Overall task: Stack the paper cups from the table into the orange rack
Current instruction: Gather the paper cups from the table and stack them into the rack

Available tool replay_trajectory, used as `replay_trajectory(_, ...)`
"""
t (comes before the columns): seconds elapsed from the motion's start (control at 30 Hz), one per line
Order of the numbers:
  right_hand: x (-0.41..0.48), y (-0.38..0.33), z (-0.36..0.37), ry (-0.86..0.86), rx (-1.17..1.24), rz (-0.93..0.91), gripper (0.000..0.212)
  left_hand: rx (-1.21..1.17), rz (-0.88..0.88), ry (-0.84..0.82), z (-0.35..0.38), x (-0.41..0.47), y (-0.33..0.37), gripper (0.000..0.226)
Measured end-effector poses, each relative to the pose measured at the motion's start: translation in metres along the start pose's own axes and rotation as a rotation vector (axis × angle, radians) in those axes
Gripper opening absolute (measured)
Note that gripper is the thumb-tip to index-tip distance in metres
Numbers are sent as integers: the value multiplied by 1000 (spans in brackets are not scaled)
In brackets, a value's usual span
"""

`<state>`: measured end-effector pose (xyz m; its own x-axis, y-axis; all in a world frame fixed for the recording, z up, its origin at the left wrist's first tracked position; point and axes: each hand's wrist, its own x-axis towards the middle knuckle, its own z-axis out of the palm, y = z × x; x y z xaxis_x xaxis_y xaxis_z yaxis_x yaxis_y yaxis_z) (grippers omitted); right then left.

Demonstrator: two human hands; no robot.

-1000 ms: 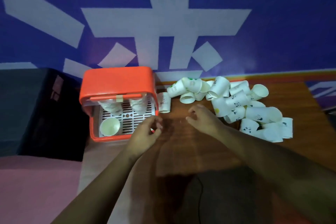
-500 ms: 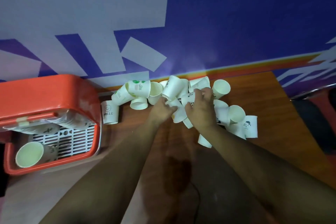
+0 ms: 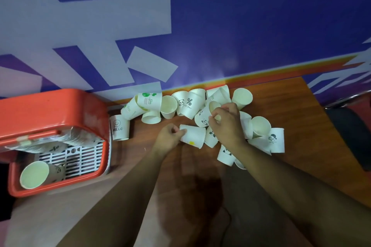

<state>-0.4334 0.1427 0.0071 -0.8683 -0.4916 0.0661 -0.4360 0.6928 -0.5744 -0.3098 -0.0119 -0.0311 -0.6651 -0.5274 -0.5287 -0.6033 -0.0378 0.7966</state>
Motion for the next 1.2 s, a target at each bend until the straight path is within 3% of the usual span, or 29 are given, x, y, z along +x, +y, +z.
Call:
replay_trajectory(0.1, -9, -18, -8, 66, 150, 21, 7, -216, -67, -11, -30, -25, -11, 29)
replay_trajectory(0.23, -20, -50, -13, -47, 258, 179, 7, -545, -100, 60, -72, -51, -16, 21)
replay_trajectory(0.4, -53, -114, 6, -195, 318, 65, 9, -751, 22, -6, -121, -95, -28, 48)
replay_trajectory(0.53, -76, -169, 25, -231, 363, 41, 12, -792, 5, -27, -159, -128, -56, 30)
replay_trajectory(0.7, -94, -226, 47, -172, 322, 84, 12, -1064, 35, 90, -214, -160, -88, 22)
replay_trajectory(0.83, -113, -268, 72, -325, 305, -3, 24, -980, 65, 126, -253, -174, -102, 11)
replay_trajectory(0.93, -124, -296, 89, -342, 309, -67, 25, -869, 96, 107, -279, -180, -115, 3)
replay_trajectory(1.2, -140, -335, 124, -326, 372, -39, 25, -562, 24, -211, -331, -191, -137, 56)
